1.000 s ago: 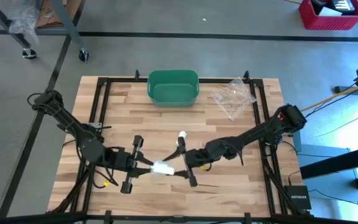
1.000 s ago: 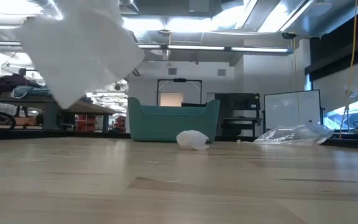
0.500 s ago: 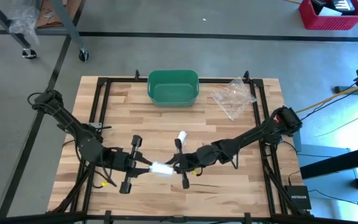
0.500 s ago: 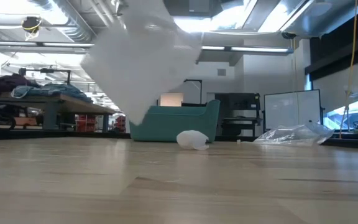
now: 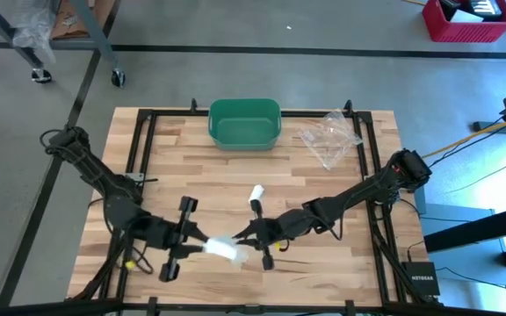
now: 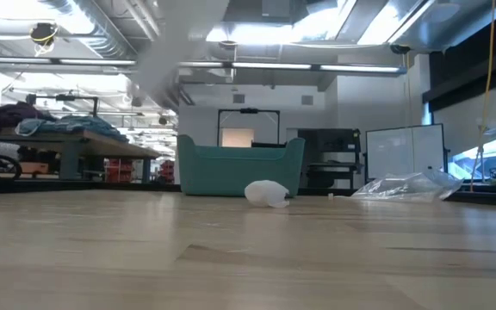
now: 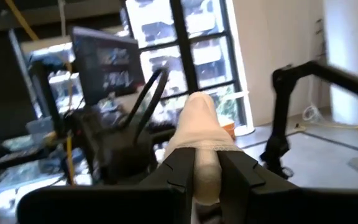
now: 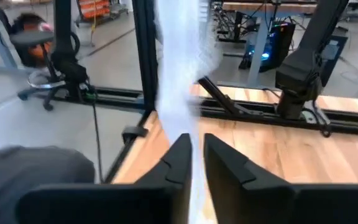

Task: Roll bandage
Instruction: Roll the bottom white bandage

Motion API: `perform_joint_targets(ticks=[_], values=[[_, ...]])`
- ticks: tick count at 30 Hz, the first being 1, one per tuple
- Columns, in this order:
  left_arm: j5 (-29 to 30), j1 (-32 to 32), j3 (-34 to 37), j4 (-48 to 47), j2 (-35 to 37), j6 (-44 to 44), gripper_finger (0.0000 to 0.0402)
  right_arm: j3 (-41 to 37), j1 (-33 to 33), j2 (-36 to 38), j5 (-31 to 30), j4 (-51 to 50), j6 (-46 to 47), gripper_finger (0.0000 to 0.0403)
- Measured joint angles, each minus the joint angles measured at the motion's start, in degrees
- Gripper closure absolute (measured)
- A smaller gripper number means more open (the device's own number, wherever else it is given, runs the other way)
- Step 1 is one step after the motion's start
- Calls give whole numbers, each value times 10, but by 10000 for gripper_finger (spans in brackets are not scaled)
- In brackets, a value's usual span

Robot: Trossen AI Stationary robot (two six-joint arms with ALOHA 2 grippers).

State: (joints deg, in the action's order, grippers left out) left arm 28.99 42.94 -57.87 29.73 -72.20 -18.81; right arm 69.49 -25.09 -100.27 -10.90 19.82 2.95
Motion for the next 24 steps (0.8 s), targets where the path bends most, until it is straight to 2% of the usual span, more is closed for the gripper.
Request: perform_joint_targets(ticks=[6,11,14,16,19,24], values=[[3,-21,0,-28,0,24,361,11,0,6,-25,-20,-1,277],[18,-19,0,-37,0,24,361,75,0,30,-28,-203,1,204],[25,-19,0,-35,0,23,361,96,-3,37,-20,-295,14,178],[27,-19,0,-35,0,23,361,94,-5,38,-28,-322,15,169],[27,-19,0,-35,0,22,361,56,-5,38,-35,-269,14,167],[27,-19,0,-34,0,20,361,-48,1,22,-43,-49,-1,174]])
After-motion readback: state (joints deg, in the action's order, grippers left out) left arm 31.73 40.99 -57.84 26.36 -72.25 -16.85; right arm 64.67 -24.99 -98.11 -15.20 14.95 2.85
